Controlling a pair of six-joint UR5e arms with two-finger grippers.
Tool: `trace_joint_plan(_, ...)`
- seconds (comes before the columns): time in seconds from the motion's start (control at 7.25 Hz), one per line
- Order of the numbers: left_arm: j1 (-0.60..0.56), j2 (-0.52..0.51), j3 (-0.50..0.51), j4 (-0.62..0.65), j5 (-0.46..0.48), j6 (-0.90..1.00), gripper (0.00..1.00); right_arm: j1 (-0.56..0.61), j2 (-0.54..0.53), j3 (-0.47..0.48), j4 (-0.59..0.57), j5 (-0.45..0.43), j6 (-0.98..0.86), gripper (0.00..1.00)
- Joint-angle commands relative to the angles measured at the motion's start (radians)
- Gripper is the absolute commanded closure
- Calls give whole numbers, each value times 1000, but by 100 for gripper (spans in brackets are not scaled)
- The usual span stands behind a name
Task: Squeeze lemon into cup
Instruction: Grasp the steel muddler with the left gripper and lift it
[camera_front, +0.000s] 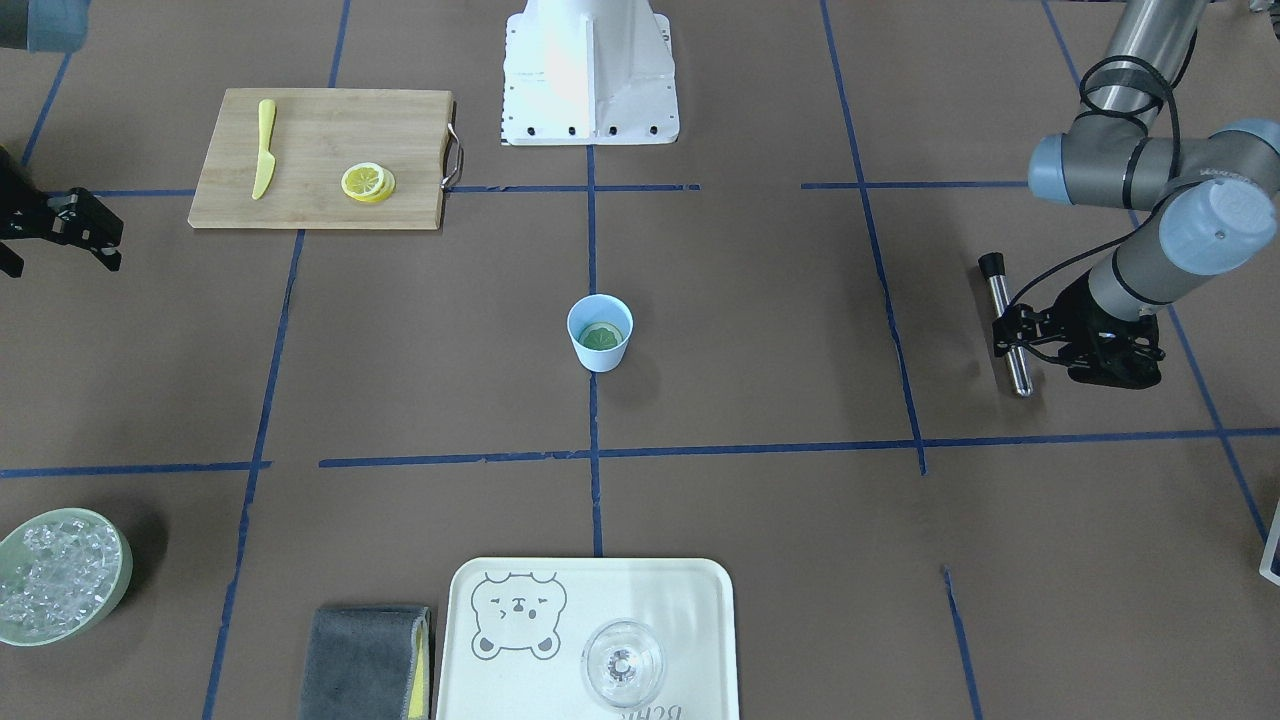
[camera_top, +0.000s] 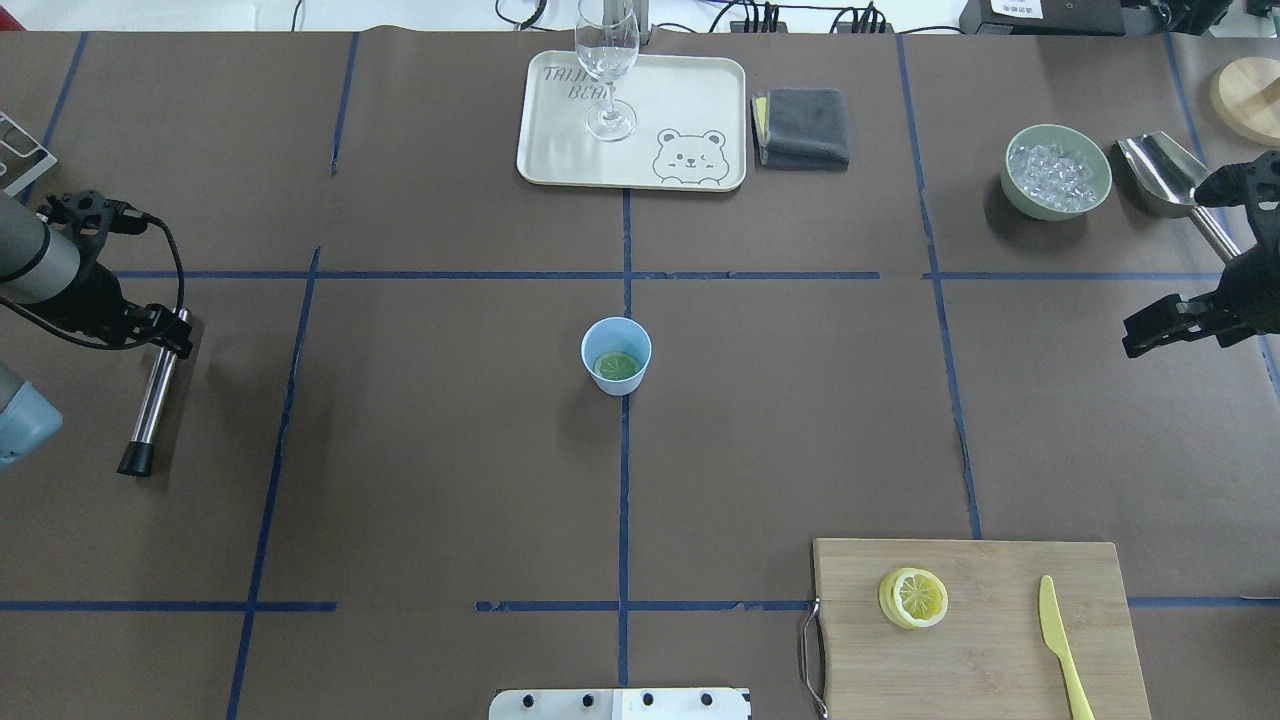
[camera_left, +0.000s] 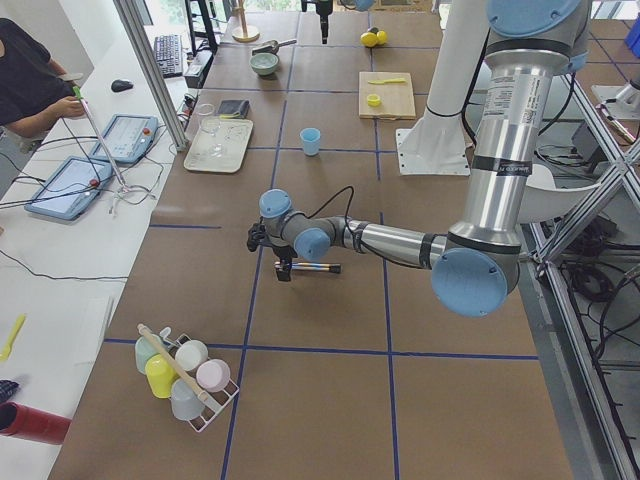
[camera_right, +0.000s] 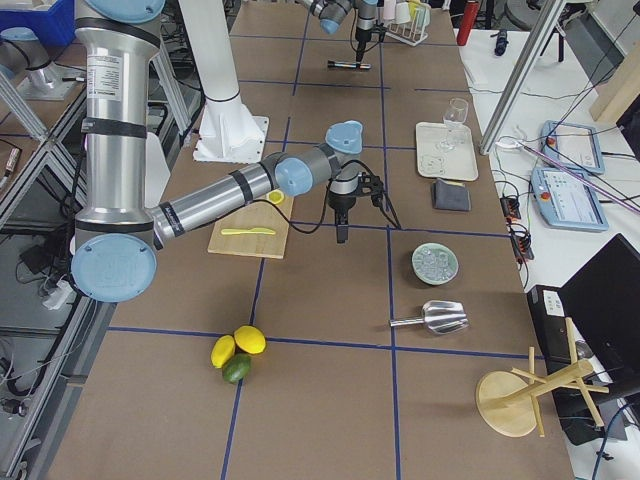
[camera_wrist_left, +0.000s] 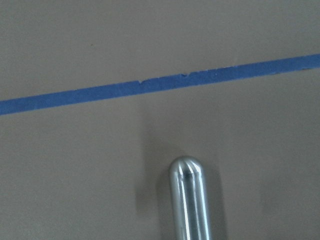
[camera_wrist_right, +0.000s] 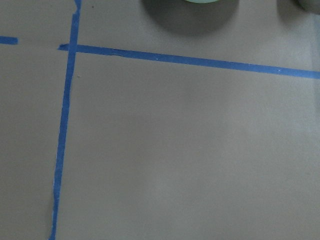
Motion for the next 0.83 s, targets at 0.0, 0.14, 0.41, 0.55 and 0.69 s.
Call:
trace_joint_plan(0.0,5,-13,8,6,6,0,55,0,-1,4,0,6,1,0)
trace_joint_plan(0.14,5,-13,8,7,7,-1,64,2,-2,4,0,8,0,0)
trace_joint_plan(0.41,18,-13,4,9,6,-4,100,0,-1,1,0,8,0,0)
trace_joint_plan(0.55,16,-13,-16,15,6,-3,100,0,-1,6,0,11,1,0)
trace_joint_plan(0.69,10,0,-107,15,3,-4,100,2,-1,8,0,29,1,0)
